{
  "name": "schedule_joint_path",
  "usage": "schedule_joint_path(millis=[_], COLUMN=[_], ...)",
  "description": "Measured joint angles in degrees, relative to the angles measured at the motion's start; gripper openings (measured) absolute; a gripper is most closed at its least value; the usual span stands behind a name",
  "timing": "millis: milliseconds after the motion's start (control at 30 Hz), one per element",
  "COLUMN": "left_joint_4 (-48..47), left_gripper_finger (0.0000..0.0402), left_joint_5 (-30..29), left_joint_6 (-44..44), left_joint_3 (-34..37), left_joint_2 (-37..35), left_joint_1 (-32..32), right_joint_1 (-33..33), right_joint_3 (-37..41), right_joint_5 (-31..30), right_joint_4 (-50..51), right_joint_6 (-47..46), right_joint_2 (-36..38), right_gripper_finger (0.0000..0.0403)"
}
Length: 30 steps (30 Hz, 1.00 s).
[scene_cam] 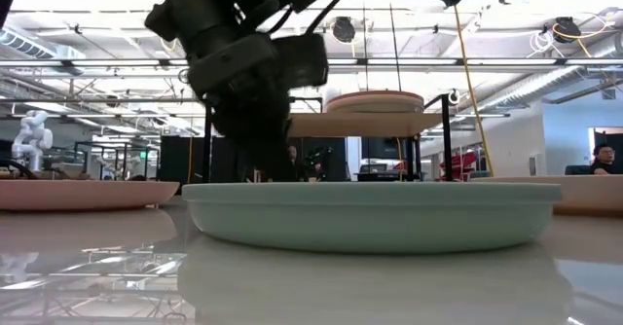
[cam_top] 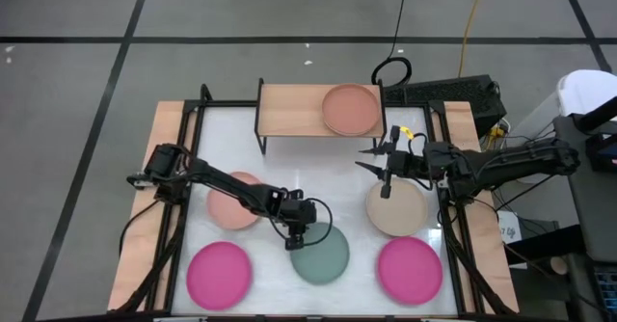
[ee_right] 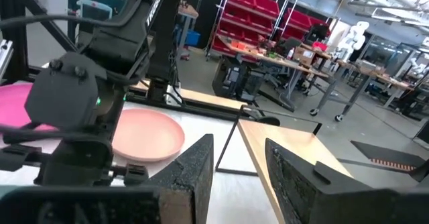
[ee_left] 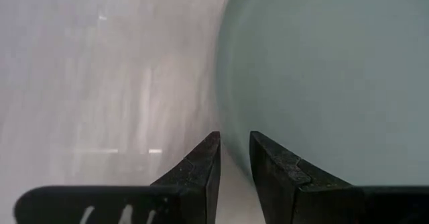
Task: Place and stack plates onto a shelf
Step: Stack the green plate on the brown plate
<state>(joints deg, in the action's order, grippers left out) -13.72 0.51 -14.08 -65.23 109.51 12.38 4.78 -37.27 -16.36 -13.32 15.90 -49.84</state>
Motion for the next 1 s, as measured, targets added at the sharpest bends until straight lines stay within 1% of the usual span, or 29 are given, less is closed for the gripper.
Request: schedule_joint_path(millis=[200, 267, 367, 467, 567, 667, 767, 900, 1000], left_joint_4=[-0.14, -0.18, -0.22, -0.21, -0.7, -4.15, -6.38, -4.81, -5.01], left_gripper_finger=[0.0079, 0.0064, 0.0019, 0.0011, 0.001, 0.001, 0.001, 0.001, 0.001], left_joint_5=[0.28, 2.02, 3.79, 3.89, 1.43, -0.4, -5.35, -12.13, -12.97], left_joint_6=[-0.23, -0.18, -0.06, -0.08, 0.25, 1.95, 3.87, 6.15, 9.2], left_joint_3=[0.0, 0.0, 0.0, 0.0, -0.39, -1.97, -4.08, -5.67, -6.61], left_joint_2=[0.61, 0.61, 0.61, 0.48, -0.77, -3.54, -7.74, -12.42, -14.66], left_joint_1=[0.0, -0.02, -0.11, -0.42, -1.08, -2.25, -3.79, -7.5, -11.72], right_joint_1=[0.0, 0.0, -0.01, -0.01, 0.0, 0.3, 0.97, 1.95, 2.55], right_joint_3=[0.26, 0.26, 0.26, 0.26, 0.26, 0.26, 0.25, 0.21, 0.21], right_joint_5=[0.0, 0.0, 0.01, 0.01, 0.02, 0.07, 0.11, 0.13, 0.17], right_joint_4=[-0.24, -0.67, -1.55, -2.23, -3.77, -7.54, -12.17, -14.16, -13.78], right_joint_6=[0.06, 0.15, 0.17, 0.19, 1.5, 3.09, 2.83, 2.26, 2.32], right_joint_2=[0.0, 0.0, 0.0, 0.0, 0.33, 1.83, 4.2, 7.46, 9.03], right_gripper_finger=[0.0118, 0.0118, 0.0118, 0.0118, 0.0118, 0.0118, 0.0118, 0.0118, 0.0118])
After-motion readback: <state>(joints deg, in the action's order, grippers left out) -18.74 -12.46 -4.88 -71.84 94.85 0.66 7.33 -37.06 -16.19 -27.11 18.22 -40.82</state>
